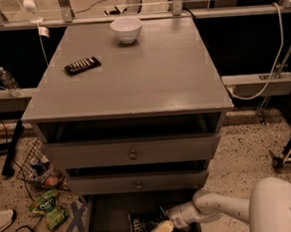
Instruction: Pick blue chip bag from bottom drawer and place on counter
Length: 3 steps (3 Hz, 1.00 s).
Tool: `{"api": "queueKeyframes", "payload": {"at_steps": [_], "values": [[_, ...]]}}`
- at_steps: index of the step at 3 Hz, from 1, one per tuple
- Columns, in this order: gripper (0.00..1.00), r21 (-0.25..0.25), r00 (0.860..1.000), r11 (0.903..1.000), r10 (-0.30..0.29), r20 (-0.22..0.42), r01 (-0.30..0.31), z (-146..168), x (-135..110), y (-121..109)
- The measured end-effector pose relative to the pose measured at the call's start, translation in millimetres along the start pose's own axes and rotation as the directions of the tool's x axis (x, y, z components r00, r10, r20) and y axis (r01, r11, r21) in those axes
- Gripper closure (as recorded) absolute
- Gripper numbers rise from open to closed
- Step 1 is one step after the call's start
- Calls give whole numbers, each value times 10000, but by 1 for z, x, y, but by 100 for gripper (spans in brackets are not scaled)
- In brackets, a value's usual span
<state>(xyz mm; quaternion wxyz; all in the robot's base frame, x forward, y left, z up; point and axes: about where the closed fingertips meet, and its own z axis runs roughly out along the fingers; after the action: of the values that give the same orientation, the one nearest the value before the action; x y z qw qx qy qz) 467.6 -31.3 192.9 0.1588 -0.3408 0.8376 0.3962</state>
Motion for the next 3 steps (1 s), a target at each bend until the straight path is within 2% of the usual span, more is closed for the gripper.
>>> {"api": "queueKeyframes", "payload": {"at_steps": [1,2,3], "values": [[0,1,10000,10000,-1,0,1,0,0,0],[0,105,9996,9996,-269,-39,270,11,-8,-6],[3,309,9992,9987,-401,-36,402,23,-10,-20]]}}
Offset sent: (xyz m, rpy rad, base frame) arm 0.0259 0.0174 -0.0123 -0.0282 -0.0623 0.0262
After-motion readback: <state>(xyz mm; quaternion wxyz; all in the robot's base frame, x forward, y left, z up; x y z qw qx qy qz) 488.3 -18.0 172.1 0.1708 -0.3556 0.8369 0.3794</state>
